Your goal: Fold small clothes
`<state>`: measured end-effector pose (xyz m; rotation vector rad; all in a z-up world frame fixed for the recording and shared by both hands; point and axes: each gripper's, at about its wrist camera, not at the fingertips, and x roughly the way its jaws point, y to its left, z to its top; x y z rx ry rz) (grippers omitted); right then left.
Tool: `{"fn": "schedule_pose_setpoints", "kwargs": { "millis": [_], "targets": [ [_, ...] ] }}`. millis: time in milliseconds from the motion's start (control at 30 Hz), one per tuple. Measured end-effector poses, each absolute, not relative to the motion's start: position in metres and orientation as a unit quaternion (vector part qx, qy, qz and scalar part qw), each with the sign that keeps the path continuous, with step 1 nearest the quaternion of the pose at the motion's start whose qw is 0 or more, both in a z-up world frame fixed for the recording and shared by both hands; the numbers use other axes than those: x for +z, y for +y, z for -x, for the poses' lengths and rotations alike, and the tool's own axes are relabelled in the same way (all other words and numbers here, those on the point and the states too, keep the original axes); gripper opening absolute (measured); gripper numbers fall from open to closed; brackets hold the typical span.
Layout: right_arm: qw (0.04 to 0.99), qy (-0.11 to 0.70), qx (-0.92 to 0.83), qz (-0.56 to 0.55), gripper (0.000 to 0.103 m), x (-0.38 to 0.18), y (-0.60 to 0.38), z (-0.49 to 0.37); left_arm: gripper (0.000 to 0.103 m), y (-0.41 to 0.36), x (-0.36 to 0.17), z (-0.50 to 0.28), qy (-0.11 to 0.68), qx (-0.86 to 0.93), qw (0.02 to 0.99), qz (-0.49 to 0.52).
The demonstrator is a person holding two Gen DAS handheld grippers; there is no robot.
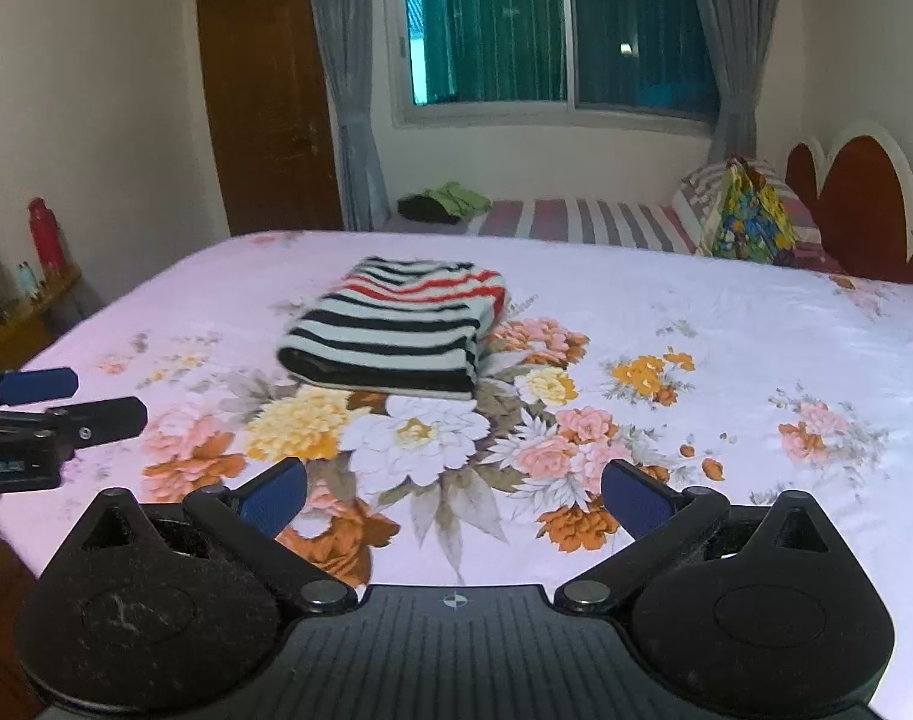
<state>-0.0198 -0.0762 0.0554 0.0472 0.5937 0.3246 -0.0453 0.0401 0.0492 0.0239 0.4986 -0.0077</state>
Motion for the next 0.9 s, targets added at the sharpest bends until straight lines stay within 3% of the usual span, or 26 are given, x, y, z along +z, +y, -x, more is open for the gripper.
{"fn": "schedule_pose_setpoints", "kwargs": {
  "millis": [33, 133, 167, 200, 233, 267, 333, 900],
  "targets": [
    [0.944, 0.287, 0.161, -0.022, 0.103, 0.059, -0.077, 0.024, 0.08, 0.038, 0.053, 0.055, 0.223, -0.015, 0.974, -0.025],
    [0.947, 0.276, 0.163, -0.019, 0.103, 0.069, -0.081, 0.037, 0.003, 0.027, 0.063, 0.071, 0.209, 0.002, 0.976, -0.062],
    [0.948, 0.273, 0.163, -0.02, 0.103, 0.072, -0.082, 0.04, 0.013, 0.026, 0.065, 0.075, 0.209, 0.005, 0.976, -0.057],
    [0.949, 0.269, 0.163, -0.023, 0.103, 0.076, -0.085, 0.045, 0.015, 0.026, 0.068, 0.077, 0.209, 0.011, 0.976, -0.052],
    [0.95, 0.265, 0.164, -0.026, 0.103, 0.079, -0.086, 0.049, 0.036, 0.025, 0.071, 0.08, 0.208, 0.013, 0.977, -0.047],
    [0.951, 0.261, 0.165, -0.028, 0.103, 0.082, -0.089, 0.053, 0.09, 0.025, 0.073, 0.082, 0.204, 0.017, 0.978, -0.043],
    [0.952, 0.254, 0.166, -0.027, 0.103, 0.088, -0.092, 0.06, 0.102, 0.023, 0.075, 0.095, 0.162, 0.035, 0.986, -0.031],
    [0.959, 0.23, 0.157, -0.041, 0.103, 0.117, -0.113, 0.095, 0.102, -0.011, 0.092, 0.109, 0.157, 0.015, 0.987, -0.033]
  ]
}}
